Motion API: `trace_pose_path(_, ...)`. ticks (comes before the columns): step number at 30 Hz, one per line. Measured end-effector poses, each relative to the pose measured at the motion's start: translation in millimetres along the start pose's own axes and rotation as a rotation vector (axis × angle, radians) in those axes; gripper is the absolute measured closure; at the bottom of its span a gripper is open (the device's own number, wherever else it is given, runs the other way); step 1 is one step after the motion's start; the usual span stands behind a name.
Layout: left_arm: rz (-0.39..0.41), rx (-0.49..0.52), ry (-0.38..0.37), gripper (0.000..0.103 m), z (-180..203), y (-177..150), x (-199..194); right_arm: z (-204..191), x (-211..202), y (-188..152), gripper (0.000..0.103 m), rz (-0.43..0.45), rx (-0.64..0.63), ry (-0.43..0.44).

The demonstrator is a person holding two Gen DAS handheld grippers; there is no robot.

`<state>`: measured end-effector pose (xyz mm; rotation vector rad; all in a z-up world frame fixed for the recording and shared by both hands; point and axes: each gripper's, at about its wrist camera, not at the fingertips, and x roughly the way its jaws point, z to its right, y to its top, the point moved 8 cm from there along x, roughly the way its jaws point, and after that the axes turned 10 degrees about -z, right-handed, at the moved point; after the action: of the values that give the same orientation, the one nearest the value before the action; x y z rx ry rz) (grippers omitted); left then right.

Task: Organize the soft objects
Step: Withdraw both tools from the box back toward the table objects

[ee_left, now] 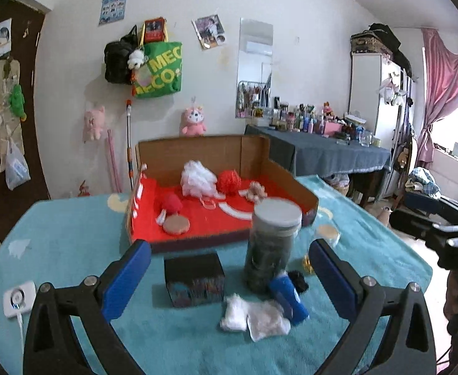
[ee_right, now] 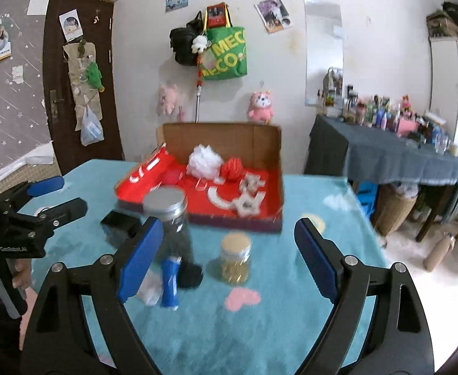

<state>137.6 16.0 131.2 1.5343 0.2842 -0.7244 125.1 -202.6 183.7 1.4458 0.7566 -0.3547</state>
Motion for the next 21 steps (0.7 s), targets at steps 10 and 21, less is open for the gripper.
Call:
trace_pose_path(10, -0.158, -0.047, 0.001, 0.0, -10.0, -58.6, 41.2, -5.6, 46.0, -59.4, 0.016, -0.102, 0.041, 0.007)
trace_pose_path(21, -0.248, -0.071, 0.005, 0.0, -18.2, -88.6, 64.0, -7.4, 90.8, -91.0, 0.016, -0.204, 0.105, 0.046)
